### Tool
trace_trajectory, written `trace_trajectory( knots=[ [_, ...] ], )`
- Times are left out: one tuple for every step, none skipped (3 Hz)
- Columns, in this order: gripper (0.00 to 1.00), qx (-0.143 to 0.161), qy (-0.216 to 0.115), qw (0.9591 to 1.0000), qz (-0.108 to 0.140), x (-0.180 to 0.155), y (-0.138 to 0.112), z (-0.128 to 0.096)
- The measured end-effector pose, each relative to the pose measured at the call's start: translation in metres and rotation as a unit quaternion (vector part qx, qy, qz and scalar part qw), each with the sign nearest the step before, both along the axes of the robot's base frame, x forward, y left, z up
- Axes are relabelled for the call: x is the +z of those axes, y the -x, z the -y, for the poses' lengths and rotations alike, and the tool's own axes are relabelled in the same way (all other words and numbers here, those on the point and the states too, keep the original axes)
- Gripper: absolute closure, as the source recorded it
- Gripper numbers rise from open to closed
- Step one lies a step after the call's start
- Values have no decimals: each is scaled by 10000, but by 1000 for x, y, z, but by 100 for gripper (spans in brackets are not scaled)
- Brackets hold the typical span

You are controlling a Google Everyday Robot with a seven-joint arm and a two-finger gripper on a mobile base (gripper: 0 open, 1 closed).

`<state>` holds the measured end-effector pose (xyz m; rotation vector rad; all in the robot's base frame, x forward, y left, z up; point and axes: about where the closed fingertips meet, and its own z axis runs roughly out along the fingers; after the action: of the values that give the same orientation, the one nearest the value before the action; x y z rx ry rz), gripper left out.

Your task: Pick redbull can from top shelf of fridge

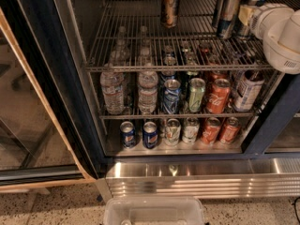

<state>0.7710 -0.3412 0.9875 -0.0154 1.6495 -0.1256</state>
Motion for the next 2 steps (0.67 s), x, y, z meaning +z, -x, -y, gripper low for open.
trace_trajectory(
  knots=[
    [47, -30, -11, 10000, 8, 0, -1, 2],
    [47, -106, -33, 9999, 22, 0, -1, 8]
  ],
)
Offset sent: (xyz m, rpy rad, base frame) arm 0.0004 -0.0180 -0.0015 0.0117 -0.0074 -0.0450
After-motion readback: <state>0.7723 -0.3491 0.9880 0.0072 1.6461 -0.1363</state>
